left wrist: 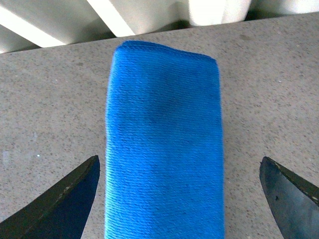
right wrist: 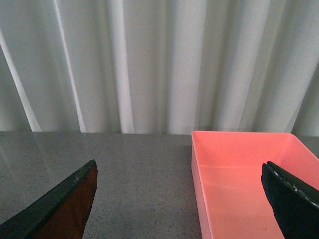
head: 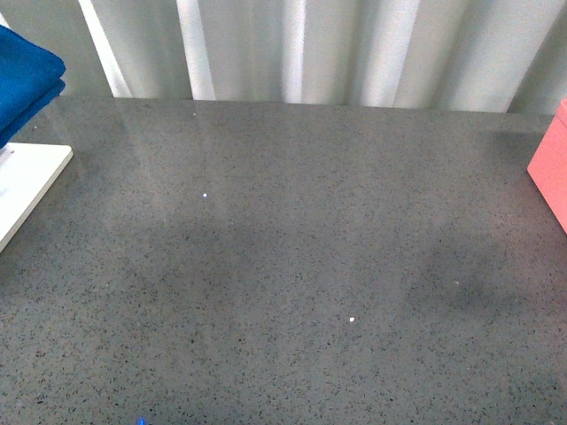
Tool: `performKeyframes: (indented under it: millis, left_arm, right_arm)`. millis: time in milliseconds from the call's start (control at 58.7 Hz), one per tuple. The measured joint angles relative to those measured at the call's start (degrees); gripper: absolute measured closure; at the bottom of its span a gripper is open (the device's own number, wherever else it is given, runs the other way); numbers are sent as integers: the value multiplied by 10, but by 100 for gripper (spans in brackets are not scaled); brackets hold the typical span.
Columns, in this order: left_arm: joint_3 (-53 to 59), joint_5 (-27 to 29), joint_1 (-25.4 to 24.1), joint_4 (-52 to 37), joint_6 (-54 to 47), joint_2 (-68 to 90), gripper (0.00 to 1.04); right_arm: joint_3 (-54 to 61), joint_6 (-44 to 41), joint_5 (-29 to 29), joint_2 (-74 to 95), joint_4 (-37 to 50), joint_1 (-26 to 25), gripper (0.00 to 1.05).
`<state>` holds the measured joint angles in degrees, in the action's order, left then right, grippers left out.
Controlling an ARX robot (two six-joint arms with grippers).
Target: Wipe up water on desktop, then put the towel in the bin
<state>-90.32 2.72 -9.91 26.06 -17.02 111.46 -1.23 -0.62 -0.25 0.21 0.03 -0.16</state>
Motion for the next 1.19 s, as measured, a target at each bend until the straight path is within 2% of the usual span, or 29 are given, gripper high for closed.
performKeyframes:
  millis: [375, 1073, 1193]
  left_arm:
    - [4, 19, -16, -68, -43, 43, 7]
    - [28, 25, -16, -86, -39, 82, 7]
    - [33, 26, -16, -90, -37, 82, 26]
  right_arm:
    - [0, 0, 0, 0, 0, 0, 7]
    - [0, 0, 0, 0, 0, 0, 7]
    - [0, 0, 0, 0, 0, 0, 7]
